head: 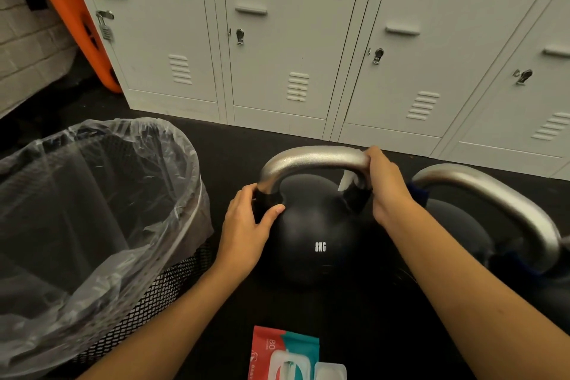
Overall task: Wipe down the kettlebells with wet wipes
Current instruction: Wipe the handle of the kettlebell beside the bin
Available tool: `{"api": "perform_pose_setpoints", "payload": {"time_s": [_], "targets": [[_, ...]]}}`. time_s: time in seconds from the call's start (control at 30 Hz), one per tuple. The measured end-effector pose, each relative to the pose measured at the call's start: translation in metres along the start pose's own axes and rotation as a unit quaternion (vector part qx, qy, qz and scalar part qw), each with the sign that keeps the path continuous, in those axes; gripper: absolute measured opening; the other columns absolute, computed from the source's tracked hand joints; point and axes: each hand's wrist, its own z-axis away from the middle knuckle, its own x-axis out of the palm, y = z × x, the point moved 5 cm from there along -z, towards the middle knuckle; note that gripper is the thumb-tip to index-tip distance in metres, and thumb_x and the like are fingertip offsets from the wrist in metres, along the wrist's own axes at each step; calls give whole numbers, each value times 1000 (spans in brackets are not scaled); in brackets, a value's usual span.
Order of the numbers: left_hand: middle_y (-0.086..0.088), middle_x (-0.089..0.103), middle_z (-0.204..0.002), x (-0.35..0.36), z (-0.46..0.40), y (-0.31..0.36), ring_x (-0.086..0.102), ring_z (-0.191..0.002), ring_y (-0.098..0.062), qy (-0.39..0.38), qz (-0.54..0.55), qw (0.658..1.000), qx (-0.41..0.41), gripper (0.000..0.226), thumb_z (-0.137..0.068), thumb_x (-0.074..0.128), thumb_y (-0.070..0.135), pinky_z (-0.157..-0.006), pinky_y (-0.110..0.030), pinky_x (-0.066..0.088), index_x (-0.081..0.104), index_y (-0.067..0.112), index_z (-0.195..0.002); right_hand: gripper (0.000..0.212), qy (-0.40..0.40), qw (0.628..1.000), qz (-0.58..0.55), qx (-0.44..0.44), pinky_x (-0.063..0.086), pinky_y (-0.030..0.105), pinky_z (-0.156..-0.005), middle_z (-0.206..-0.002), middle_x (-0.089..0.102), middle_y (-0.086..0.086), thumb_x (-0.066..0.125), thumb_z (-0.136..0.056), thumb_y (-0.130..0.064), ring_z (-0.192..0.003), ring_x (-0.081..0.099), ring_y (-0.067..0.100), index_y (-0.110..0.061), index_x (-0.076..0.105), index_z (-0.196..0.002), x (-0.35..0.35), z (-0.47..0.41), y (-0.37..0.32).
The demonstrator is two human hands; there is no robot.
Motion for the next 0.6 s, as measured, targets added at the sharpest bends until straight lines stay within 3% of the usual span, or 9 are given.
{"api": "perform_pose_setpoints", "payload": {"time_s": [0.1, 0.17, 0.23, 0.3, 0.47, 0.5, 0.6], "targets": [[10, 57, -110, 0, 0, 0, 56, -107, -11, 0, -4, 1000, 1, 40, -82, 68, 40, -87, -42, 53, 53, 24, -116, 19, 9, 996, -72, 53, 38, 31, -87, -90, 54, 5, 42, -99, -26, -90, 50, 19, -16, 57, -102, -5, -1, 17], [9, 57, -110, 0, 0, 0, 56, -107, -11, 1, -5, 1000, 0, 41, -82, 68, 39, -87, -42, 53, 53, 23, -117, 19, 15, 997, -53, 62, 35, 29, -79, -91, 52, 5, 39, -101, -25, -84, 47, 18, -15, 53, -108, -6, 2, 15], [9, 57, -111, -1, 0, 1, 56, -107, -12, 2, -4, 1000, 1, 41, -82, 68, 39, -87, -43, 53, 53, 23, -117, 21, 8, 999, 20, 24, 30, 26, -62, -89, 50, 5, 38, -102, -28, -74, 41, 14, -14, 52, -109, -5, 3, 0], [10, 56, -111, 0, 0, 1, 56, -108, -11, 0, -3, 1000, 0, 42, -82, 68, 40, -87, -43, 52, 53, 23, -118, 26, -19, 993, 110, -43, 28, 26, -59, -89, 49, 5, 35, -103, -33, -73, 41, 13, -14, 51, -109, 2, 3, -21], [9, 57, -110, -1, 0, 2, 56, -106, -12, -2, -3, 1000, 1, 40, -82, 68, 39, -87, -43, 53, 53, 24, -116, 47, -112, 927, 309, -182, 35, 35, -81, -113, 58, 14, 19, -105, -34, -101, 53, 27, -6, 53, -121, 26, -8, -48], [9, 57, -109, -1, 0, 3, 56, -106, -12, -2, -6, 1000, 2, 39, -82, 68, 38, -87, -43, 53, 54, 23, -115, 51, -123, 922, 320, -179, 37, 36, -83, -109, 62, 16, 17, -105, -35, -99, 55, 29, -4, 57, -117, 25, -12, -49], [9, 58, -108, -3, -1, 6, 56, -104, -11, 0, -21, 1000, 3, 35, -83, 70, 34, -87, -40, 51, 54, 23, -113, 65, -193, 934, 279, -112, 43, 38, -90, -70, 69, 12, 15, -103, -39, -77, 58, 26, -4, 68, -87, 15, -23, -39]]}}
